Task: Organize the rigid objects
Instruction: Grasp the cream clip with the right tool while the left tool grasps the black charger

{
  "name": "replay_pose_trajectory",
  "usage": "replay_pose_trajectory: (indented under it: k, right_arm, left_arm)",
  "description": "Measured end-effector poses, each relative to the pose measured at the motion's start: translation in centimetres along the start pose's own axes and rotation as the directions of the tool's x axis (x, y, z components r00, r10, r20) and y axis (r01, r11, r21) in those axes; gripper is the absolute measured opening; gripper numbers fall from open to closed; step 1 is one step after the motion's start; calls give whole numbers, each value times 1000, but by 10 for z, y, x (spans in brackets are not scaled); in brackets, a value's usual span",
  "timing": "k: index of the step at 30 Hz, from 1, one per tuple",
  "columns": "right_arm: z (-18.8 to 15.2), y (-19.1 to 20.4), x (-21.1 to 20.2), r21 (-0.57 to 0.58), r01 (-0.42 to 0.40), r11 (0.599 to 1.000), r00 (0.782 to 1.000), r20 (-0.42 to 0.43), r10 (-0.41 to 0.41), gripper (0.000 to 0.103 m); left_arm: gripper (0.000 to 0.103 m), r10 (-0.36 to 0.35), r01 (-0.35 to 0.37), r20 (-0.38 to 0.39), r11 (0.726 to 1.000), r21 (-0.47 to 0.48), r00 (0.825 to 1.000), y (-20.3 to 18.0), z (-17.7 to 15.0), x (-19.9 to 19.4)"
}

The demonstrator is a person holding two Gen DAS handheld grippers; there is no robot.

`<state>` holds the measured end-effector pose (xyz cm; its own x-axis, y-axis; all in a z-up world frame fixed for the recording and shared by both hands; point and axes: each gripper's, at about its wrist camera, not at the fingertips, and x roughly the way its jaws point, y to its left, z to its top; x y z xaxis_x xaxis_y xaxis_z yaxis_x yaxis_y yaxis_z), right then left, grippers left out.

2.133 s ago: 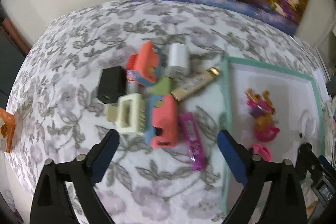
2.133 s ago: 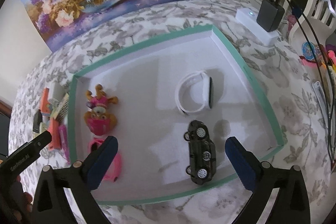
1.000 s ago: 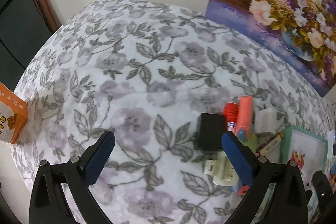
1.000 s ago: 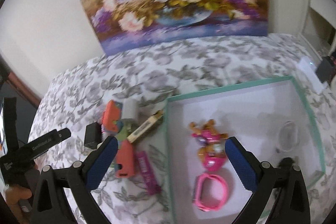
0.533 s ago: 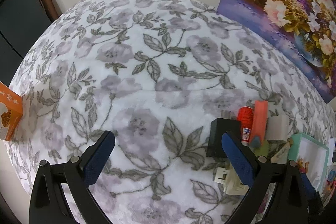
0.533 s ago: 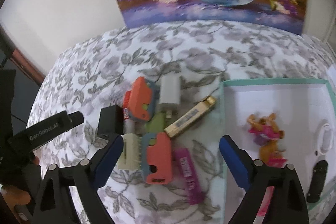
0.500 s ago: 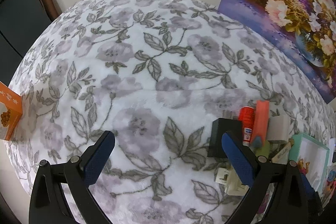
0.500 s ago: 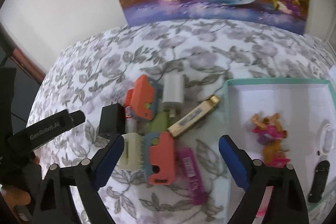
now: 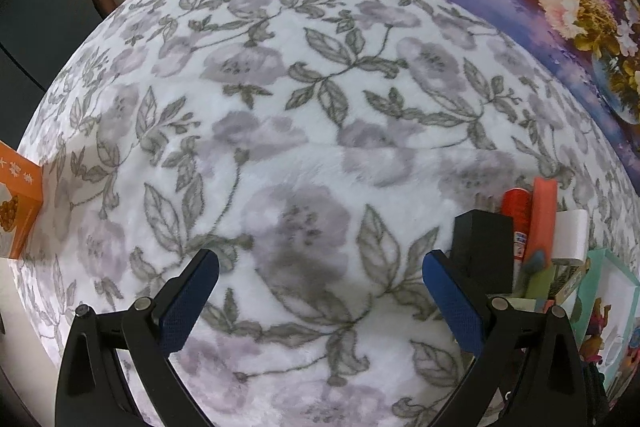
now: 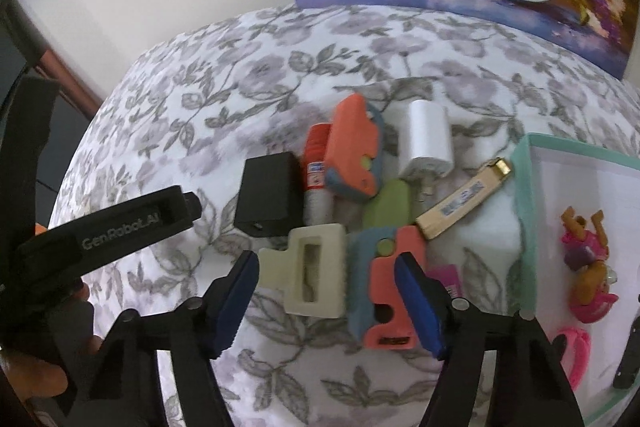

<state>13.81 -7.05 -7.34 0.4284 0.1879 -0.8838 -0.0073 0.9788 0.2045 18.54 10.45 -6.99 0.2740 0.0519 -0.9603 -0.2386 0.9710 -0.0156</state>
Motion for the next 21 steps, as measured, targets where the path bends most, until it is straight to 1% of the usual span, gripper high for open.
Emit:
replay_pose_trajectory:
  k: [6,12,21]
  right_arm:
    - [-2,13,4,-36,-12,999,1000,-5,11,61]
    - [-4,19,12,-61,7,998,1000,-15,-8,54]
    - [-4,16,18,-40,2,999,1000,-18,-2,52]
  left_arm:
    - [102,6,-6,-7,1000,-12,1000,8,-1,3]
    - [102,6,-6,-9,1000,-16,1000,10,-2,3]
    - [102,3,-3,-9,1000,-17,1000,10,-1,3]
